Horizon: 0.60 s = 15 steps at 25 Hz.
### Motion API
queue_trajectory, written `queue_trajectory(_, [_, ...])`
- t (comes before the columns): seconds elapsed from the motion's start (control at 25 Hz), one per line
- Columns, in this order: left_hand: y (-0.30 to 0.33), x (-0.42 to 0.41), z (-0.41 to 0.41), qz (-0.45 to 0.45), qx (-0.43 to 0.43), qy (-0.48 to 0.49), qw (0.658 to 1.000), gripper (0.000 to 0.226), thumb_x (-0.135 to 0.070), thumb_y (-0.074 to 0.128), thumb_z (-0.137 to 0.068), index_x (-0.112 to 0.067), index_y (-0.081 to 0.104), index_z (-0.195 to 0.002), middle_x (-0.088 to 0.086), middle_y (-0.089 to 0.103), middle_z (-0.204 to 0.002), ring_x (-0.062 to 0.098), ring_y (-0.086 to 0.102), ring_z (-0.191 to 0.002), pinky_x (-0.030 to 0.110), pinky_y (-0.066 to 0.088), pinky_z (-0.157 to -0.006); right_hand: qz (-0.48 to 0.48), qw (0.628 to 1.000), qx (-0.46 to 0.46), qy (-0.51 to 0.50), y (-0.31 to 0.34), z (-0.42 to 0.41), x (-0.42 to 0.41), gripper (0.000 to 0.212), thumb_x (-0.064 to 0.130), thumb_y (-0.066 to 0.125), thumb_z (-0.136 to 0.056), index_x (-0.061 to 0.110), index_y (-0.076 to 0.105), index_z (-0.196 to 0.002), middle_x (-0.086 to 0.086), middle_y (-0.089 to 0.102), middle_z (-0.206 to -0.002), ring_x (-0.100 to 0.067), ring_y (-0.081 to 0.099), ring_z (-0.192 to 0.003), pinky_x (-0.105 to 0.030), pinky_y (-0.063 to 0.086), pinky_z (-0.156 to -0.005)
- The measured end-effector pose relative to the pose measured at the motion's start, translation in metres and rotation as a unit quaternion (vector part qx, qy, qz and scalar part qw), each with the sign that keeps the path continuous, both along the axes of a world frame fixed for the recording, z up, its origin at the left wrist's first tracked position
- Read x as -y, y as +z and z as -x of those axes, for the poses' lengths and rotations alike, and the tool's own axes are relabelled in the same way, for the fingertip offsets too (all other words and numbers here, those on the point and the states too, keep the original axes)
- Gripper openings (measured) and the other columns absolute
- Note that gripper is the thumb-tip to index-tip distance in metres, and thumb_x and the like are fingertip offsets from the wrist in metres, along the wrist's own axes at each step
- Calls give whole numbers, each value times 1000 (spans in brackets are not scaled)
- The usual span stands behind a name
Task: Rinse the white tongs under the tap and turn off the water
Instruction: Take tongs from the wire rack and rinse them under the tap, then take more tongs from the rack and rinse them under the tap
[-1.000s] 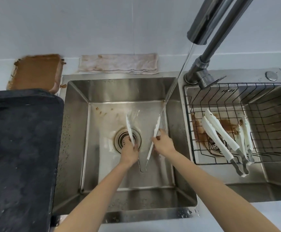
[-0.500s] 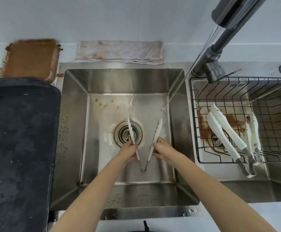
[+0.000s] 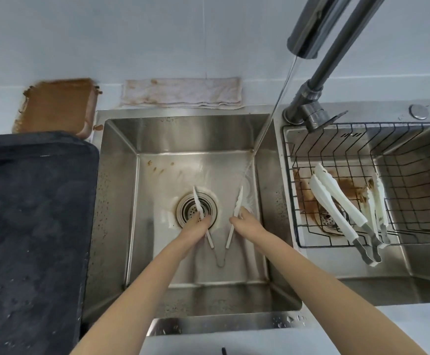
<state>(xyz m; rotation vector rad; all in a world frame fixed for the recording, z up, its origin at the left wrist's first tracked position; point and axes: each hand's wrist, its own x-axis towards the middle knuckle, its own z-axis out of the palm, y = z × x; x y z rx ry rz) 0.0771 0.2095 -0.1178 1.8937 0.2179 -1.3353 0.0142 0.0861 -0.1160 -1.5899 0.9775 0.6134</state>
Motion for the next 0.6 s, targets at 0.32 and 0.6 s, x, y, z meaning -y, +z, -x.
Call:
queue_trajectory(0.32, [75,20,0,-39,234,-198,951,60,-28,41,-96,-10,19,-149,8,39,-148,22,34,-138,25,28,-108,111,986,114,53,69,9,17,62,32,42,-96,13,19,-150,-8,26,-156,-26,27,-143,-30,24,-113])
queue_trajectory(0.6, [126,64,18,-4,379,-328,865,59,-28,43,-95,-11,22,-148,8,26,-156,22,25,-143,32,22,-116,201,958,198,47,129,50,68,55,31,43,-96,15,30,-147,-7,41,-149,-24,38,-137,-33,31,-110])
